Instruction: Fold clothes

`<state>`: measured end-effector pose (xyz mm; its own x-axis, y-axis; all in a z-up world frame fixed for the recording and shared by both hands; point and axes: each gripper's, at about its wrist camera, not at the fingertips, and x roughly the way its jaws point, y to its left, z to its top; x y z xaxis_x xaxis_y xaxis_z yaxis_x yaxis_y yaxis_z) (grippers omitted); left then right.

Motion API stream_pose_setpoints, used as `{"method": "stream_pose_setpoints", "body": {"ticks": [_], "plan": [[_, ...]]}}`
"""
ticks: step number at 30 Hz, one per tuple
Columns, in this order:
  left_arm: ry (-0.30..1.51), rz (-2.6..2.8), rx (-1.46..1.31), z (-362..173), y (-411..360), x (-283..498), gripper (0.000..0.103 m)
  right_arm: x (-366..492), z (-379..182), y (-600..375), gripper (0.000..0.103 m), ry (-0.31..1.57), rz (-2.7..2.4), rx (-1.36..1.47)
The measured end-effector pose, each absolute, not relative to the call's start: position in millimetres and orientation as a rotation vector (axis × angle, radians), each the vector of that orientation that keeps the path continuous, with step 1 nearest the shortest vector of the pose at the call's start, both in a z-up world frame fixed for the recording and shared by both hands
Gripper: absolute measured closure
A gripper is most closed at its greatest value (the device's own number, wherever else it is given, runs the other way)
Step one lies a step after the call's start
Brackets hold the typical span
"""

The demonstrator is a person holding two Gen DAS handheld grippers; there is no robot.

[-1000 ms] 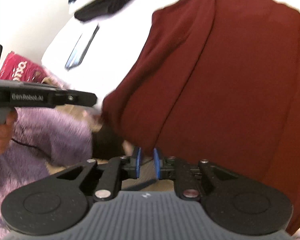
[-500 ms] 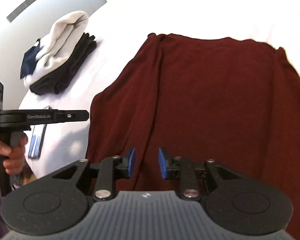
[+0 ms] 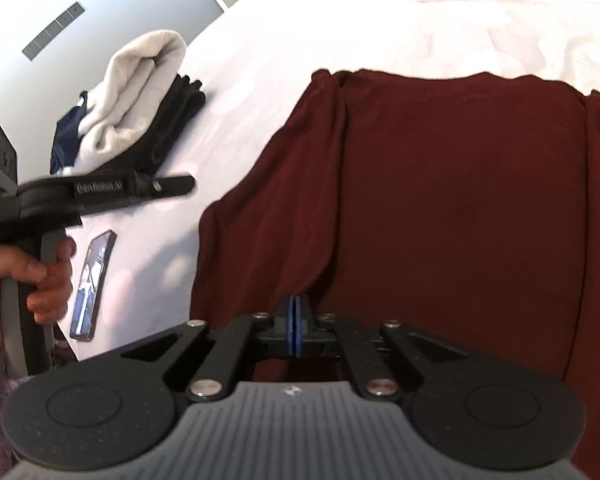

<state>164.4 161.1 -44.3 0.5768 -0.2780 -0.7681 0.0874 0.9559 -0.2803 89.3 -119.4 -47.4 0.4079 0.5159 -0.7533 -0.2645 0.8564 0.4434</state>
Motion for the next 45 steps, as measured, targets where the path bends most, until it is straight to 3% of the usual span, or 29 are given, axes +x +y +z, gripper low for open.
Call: {"method": "stream_pose_setpoints", "body": {"ticks": [7, 9, 11, 14, 16, 17, 18, 19, 23, 28, 31, 36, 38, 45], "plan": [[1.025, -0.226, -0.281, -53.4, 160.6, 164.6, 0.100, 95.3, -55.2, -122.1, 0.093, 1.086, 0.467, 0.262], [1.030, -0.235, -0.293, -52.9, 156.5, 159.3, 0.081, 94.6, -52.8, -123.9, 0.078, 1.077, 0.460, 0.265], [1.050, -0.237, -0.310, -55.6, 153.8, 155.3, 0.073, 93.1, -51.6, -125.4, 0.074, 1.082, 0.468, 0.282], [1.091, -0.226, -0.296, -65.9, 146.9, 153.1, 0.073, 90.9, -51.8, -123.8, 0.074, 1.089, 0.482, 0.275], [1.109, -0.245, -0.303, -73.0, 143.4, 152.8, 0.091, 89.0, -54.4, -122.9, 0.075, 1.096, 0.486, 0.269], [1.101, -0.249, -0.302, -73.3, 142.5, 152.4, 0.099, 87.9, -55.2, -122.5, 0.082, 1.096, 0.489, 0.266], [1.085, -0.246, -0.295, -71.7, 142.3, 151.7, 0.100, 87.3, -54.7, -122.6, 0.098, 1.091, 0.492, 0.267], [1.063, -0.244, -0.291, -68.7, 142.8, 151.0, 0.100, 87.1, -53.7, -123.4, 0.100, 1.085, 0.495, 0.276], [0.982, -0.224, -0.276, -51.7, 148.5, 153.3, 0.101, 87.3, -50.1, -126.0, 0.101, 1.055, 0.500, 0.306], [1.019, -0.203, -0.264, -65.8, 150.1, 161.4, 0.101, 89.4, -59.3, -123.3, 0.101, 1.092, 0.483, 0.302], [1.036, -0.203, -0.259, -66.7, 148.9, 161.0, 0.099, 90.6, -58.7, -124.9, 0.098, 1.106, 0.481, 0.321], [1.038, -0.163, -0.292, -58.3, 155.9, 151.1, 0.072, 83.2, -54.7, -128.4, 0.091, 1.116, 0.481, 0.331], [1.052, -0.165, -0.296, -56.3, 155.3, 143.7, 0.067, 78.1, -55.1, -130.2, 0.084, 1.137, 0.501, 0.353], [1.084, -0.212, -0.199, -46.2, 139.4, 95.8, 0.067, 39.7, -60.9, -130.7, 0.082, 1.213, 0.553, 0.384]]}}
